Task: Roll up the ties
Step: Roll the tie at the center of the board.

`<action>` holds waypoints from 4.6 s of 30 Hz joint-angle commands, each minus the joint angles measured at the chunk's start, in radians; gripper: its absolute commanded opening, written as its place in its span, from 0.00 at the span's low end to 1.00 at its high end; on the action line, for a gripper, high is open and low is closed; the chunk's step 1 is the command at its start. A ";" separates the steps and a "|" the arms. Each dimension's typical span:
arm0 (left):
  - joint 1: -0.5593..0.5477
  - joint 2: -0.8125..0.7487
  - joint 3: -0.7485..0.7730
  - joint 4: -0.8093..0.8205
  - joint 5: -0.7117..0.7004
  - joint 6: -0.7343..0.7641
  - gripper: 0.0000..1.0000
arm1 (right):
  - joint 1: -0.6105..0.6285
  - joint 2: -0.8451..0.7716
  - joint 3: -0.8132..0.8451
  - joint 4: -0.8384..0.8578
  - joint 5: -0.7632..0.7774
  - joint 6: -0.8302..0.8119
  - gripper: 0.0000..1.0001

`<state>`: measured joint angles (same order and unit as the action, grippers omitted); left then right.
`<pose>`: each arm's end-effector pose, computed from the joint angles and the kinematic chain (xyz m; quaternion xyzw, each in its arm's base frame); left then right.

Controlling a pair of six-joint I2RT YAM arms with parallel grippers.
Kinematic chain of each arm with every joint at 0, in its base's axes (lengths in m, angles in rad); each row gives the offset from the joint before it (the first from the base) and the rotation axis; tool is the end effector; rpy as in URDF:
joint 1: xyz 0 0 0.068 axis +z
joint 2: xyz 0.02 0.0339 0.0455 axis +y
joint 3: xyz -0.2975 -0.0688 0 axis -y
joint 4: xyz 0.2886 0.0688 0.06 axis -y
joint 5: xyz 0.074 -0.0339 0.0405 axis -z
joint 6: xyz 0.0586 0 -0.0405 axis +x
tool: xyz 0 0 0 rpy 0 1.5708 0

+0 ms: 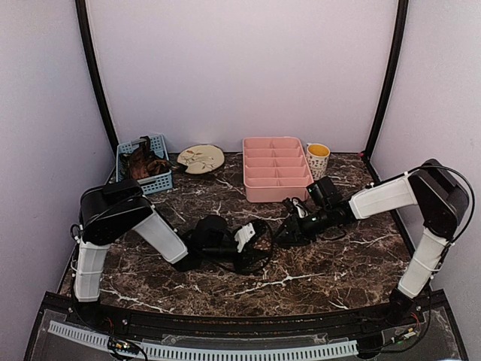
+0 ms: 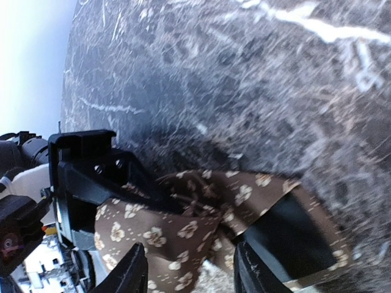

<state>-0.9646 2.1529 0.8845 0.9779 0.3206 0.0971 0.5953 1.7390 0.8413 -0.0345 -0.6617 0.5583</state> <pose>0.2418 -0.3811 0.0672 0.4830 0.6345 -0.3640 0.4813 0.2848 0.2363 0.1220 -0.1186 0.8959 0.4204 0.0806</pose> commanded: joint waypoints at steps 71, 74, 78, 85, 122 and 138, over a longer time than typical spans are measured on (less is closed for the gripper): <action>-0.029 0.045 0.108 -0.361 -0.089 -0.005 0.08 | -0.096 0.046 0.050 -0.199 0.103 -0.097 0.71; -0.029 0.047 0.108 -0.360 -0.093 -0.001 0.09 | -0.066 0.071 0.032 -0.112 -0.060 -0.063 0.69; -0.029 0.048 0.107 -0.358 -0.096 0.001 0.09 | -0.043 0.073 0.005 0.036 -0.198 -0.003 0.65; -0.029 0.051 0.105 -0.354 -0.091 0.003 0.09 | -0.031 0.020 -0.029 0.157 -0.240 0.038 0.69; -0.029 0.051 0.116 -0.365 -0.082 0.005 0.18 | 0.059 -0.024 0.056 -0.073 0.016 -0.126 0.00; -0.029 -0.049 -0.020 -0.125 -0.181 -0.011 0.88 | 0.061 -0.051 0.015 0.002 0.003 -0.086 0.00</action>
<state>-1.0012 2.1448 0.9401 0.8509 0.2012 0.0994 0.6426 1.7222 0.8757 -0.0498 -0.6537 0.4622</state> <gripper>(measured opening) 0.826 0.017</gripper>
